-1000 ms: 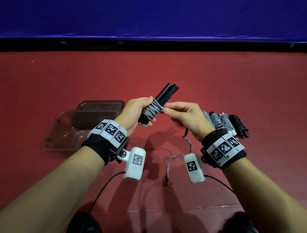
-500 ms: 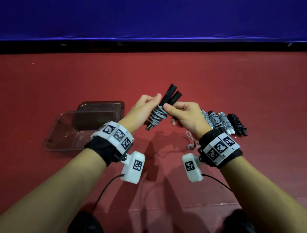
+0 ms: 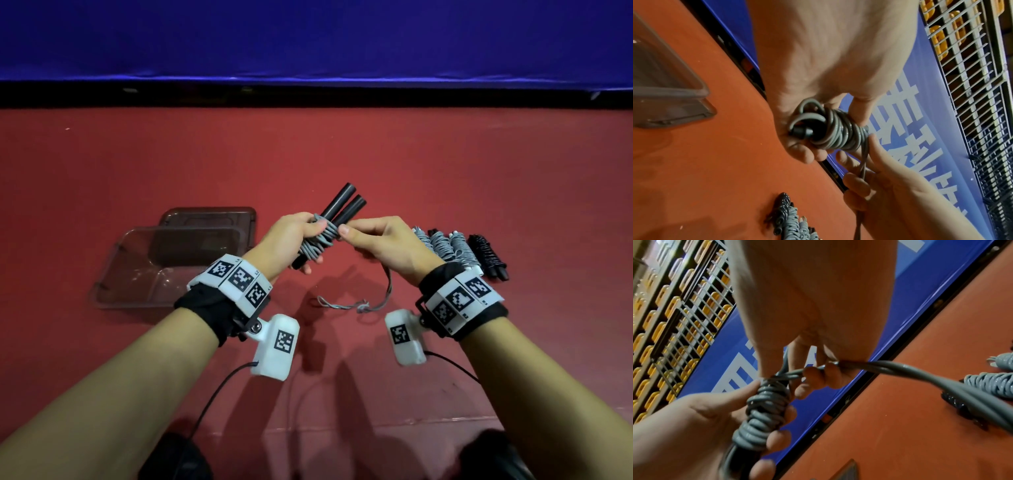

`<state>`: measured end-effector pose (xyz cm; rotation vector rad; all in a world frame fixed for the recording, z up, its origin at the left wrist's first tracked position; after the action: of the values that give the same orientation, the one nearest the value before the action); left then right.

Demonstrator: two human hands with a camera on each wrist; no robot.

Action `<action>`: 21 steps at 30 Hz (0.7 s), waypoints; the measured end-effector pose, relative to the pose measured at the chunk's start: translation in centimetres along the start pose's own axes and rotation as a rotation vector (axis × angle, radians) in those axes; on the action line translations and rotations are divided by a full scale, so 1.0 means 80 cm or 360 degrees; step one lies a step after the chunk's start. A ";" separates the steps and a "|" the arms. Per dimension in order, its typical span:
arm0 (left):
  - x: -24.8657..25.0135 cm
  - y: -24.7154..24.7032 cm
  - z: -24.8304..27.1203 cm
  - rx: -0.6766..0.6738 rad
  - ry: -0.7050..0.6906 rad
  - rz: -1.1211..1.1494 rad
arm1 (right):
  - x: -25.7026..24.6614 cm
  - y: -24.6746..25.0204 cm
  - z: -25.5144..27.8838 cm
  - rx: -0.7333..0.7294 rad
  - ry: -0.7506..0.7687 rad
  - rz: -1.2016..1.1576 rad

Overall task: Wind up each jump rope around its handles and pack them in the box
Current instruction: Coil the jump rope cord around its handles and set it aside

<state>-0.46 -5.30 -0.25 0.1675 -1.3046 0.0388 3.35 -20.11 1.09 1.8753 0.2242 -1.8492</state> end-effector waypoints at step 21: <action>0.018 -0.010 0.002 0.0166 -0.0064 0.0001 | -0.015 0.026 -0.004 0.0542 -0.0101 -0.0235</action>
<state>-0.11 -6.21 1.08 0.2579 -1.3436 0.1044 4.50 -21.51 2.69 2.0646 0.0257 -2.1539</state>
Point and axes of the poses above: each hand's wrist, its own z-axis away from the middle knuckle, its own y-axis out of the back of the hand, x = y × z, the point moved 8 cm from there along -z, towards the middle knuckle, and after that the axes turned 6 degrees about x, right-handed, at the moved point
